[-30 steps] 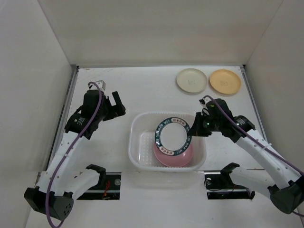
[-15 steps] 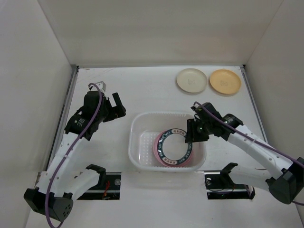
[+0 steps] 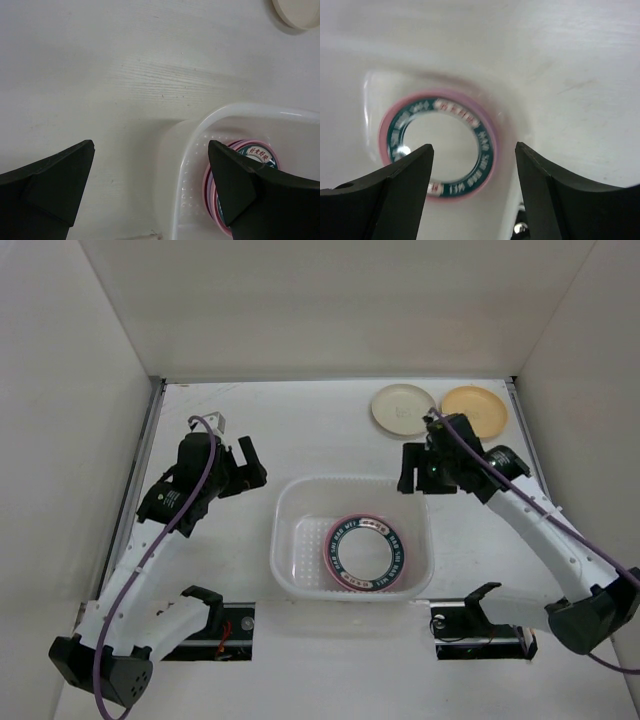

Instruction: Place the plates into the plastic bin on the countertop

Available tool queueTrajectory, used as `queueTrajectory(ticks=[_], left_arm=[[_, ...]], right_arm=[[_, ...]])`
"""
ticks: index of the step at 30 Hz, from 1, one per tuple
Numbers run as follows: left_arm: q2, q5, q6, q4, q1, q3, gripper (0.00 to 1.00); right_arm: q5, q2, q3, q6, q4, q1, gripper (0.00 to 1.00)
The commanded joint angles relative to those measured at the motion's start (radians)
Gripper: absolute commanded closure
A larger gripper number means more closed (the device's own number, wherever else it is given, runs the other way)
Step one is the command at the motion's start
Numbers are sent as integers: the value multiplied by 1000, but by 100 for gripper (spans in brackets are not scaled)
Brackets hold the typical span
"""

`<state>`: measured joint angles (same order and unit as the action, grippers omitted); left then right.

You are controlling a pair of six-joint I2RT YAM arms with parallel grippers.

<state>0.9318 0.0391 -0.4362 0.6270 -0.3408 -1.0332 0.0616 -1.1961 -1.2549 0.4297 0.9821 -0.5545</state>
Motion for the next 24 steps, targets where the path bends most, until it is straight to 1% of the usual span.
queueTrajectory(ticks=[1, 5, 8, 10, 14, 18, 24], left_arm=[[-30, 2, -10, -18, -4, 18, 0], [-48, 4, -16, -10, -2, 21, 0], [-63, 5, -16, -1, 6, 24, 0], [-73, 7, -18, 8, 12, 27, 0], [-82, 10, -33, 22, 18, 27, 0], [-85, 10, -47, 31, 26, 25, 0], [-65, 12, -47, 45, 62, 16, 0]], right_arm=[[47, -42, -2, -2, -158, 197, 27], [14, -138, 37, 101, -362, 421, 25], [-23, -247, 22, 184, -462, 550, 25], [-34, -327, -6, 251, -509, 615, 25], [-22, -471, -89, 342, -557, 687, 25], [-10, -624, -224, 366, -530, 721, 25], [-23, -764, -307, 515, -523, 778, 27]])
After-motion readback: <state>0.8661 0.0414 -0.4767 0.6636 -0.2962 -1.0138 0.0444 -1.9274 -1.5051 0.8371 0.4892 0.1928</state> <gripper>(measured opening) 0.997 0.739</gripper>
